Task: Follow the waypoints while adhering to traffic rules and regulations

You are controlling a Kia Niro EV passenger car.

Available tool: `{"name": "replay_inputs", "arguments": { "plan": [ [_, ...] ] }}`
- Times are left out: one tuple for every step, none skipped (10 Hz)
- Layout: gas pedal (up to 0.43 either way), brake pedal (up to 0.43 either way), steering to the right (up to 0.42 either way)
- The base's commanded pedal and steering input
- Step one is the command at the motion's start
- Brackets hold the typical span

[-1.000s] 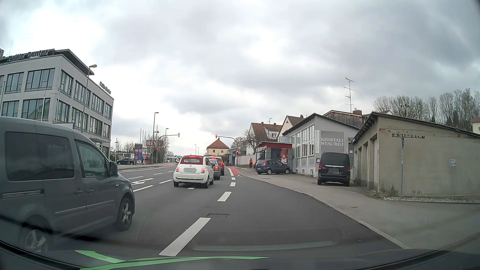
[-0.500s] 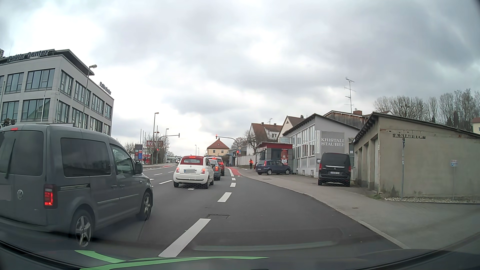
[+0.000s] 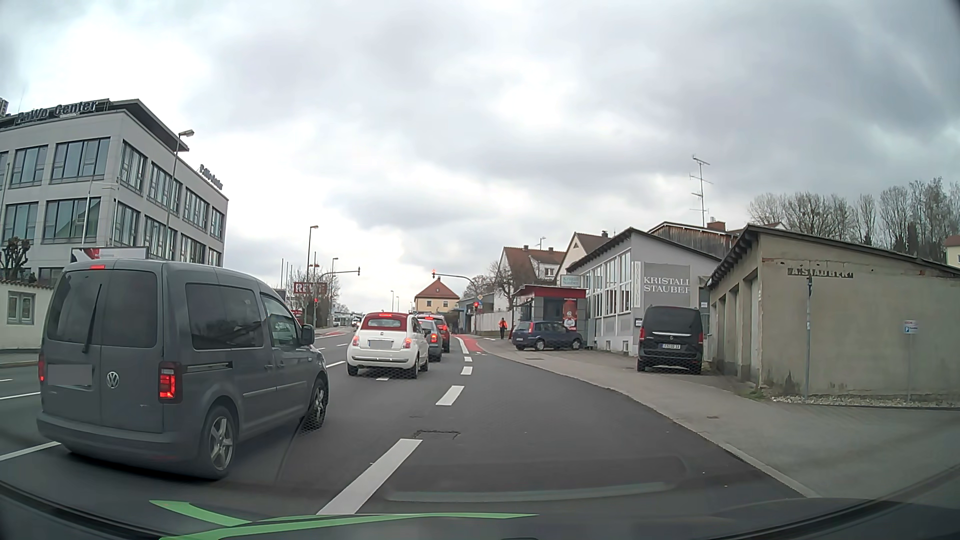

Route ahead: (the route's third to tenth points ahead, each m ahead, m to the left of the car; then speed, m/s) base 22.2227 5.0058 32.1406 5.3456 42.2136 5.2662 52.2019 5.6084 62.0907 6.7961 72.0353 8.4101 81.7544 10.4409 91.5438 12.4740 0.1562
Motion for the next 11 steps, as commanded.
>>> {"name": "replay_inputs", "arguments": {
  "plan": [
    [0.028,0.000,-0.099],
    [0.028,0.000,-0.101],
    [0.028,0.000,-0.106],
    [0.028,0.000,-0.110],
    [0.028,0.000,-0.112],
    [0.028,0.000,-0.113],
    [0.039,0.000,-0.113],
    [0.039,0.000,-0.113],
    [0.039,0.000,-0.113],
    [0.039,0.000,-0.113],
    [0.039,0.000,-0.113]
  ]
}}
